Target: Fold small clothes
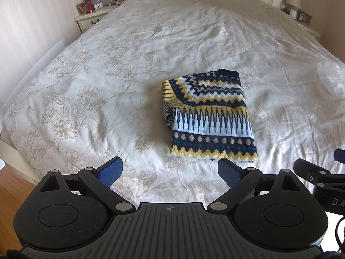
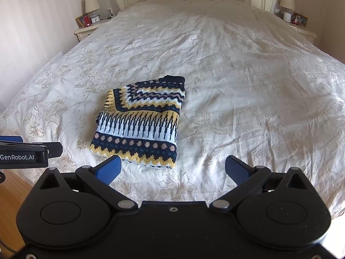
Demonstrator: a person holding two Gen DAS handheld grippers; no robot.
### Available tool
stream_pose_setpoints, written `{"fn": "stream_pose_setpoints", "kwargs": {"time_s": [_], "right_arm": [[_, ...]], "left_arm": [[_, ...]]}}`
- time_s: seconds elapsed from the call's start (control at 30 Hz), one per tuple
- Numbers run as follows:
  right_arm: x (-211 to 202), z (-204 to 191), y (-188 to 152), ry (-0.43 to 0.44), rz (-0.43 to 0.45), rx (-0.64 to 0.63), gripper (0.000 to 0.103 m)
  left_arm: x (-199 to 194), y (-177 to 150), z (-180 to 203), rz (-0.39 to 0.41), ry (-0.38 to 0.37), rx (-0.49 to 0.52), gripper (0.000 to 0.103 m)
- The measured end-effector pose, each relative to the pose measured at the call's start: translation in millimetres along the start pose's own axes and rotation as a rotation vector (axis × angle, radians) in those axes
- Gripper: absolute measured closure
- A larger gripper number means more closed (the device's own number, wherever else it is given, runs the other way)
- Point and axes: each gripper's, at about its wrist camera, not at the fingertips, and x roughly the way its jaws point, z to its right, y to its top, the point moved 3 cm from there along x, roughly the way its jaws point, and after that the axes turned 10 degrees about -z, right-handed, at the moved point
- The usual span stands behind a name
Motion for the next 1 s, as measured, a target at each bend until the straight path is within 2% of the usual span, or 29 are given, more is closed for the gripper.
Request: {"fn": "stream_pose_setpoints", "kwargs": {"time_s": [1.0], "right_arm": [[6.9,-2.7,1.1,0.030,-0.012,0.045,0.001]], "left_arm": [[11.8,-2.7,-6.6,-0.055,-0.018,-0.006,0.007]]}}
